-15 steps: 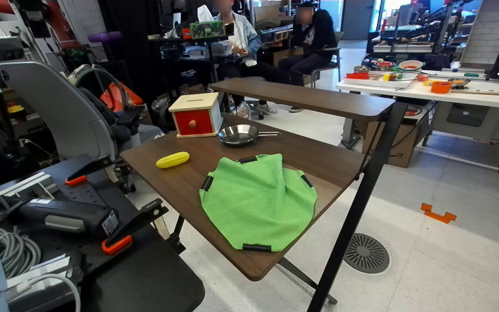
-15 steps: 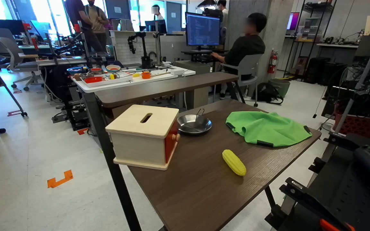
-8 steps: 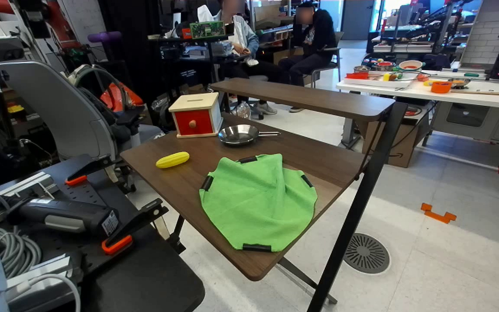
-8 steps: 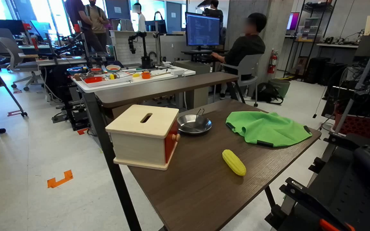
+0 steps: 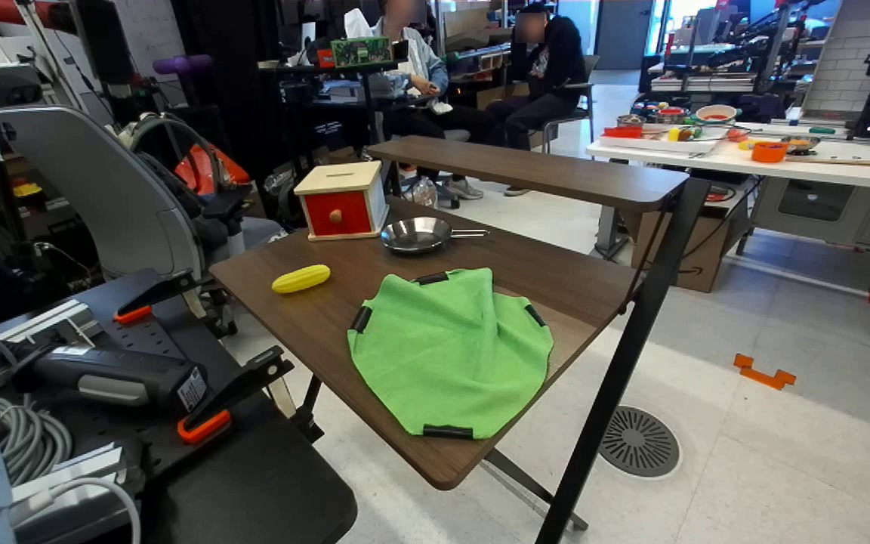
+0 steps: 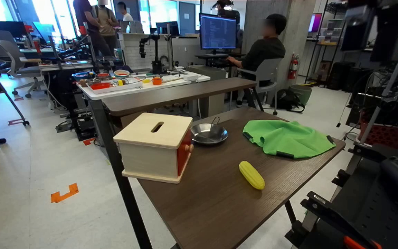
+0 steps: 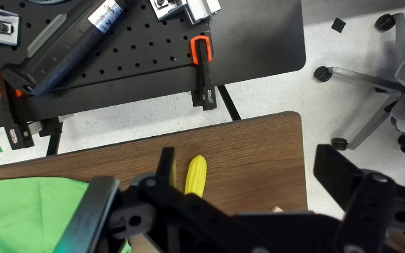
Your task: Pick the corn plush toy from the table and put it in the bow
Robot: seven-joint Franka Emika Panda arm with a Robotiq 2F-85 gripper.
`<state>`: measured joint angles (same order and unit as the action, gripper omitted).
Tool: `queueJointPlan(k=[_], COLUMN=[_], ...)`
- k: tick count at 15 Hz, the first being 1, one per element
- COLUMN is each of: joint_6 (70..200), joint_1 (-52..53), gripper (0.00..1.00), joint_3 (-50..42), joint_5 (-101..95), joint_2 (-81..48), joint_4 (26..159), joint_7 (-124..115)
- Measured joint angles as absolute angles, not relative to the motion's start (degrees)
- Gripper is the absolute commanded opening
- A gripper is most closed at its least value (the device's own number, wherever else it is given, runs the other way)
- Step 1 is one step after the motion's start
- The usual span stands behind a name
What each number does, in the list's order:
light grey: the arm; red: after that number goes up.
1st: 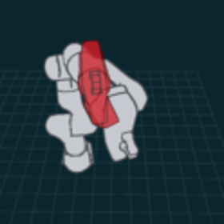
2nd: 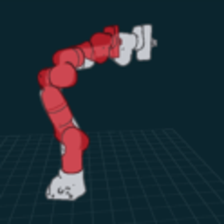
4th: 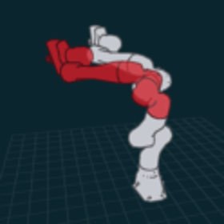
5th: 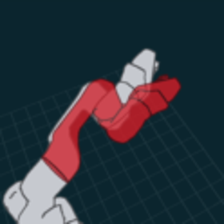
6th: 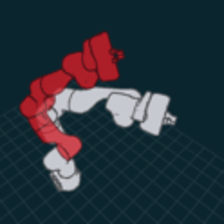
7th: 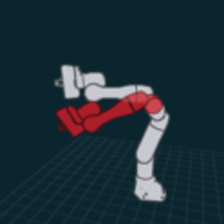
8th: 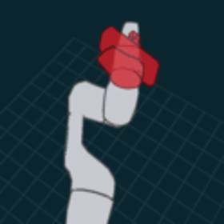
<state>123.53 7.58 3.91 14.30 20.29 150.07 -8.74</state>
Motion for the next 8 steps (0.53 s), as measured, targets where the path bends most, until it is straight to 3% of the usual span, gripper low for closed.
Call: queueJointPlan(k=[8], joint_6=[134.37], joint_1=[7.82], gripper=[1.0], joint_3=[7.63], joint_5=[12.49], joint_2=[-2.44], joint_4=[142.35], joint_7=[-18.79])
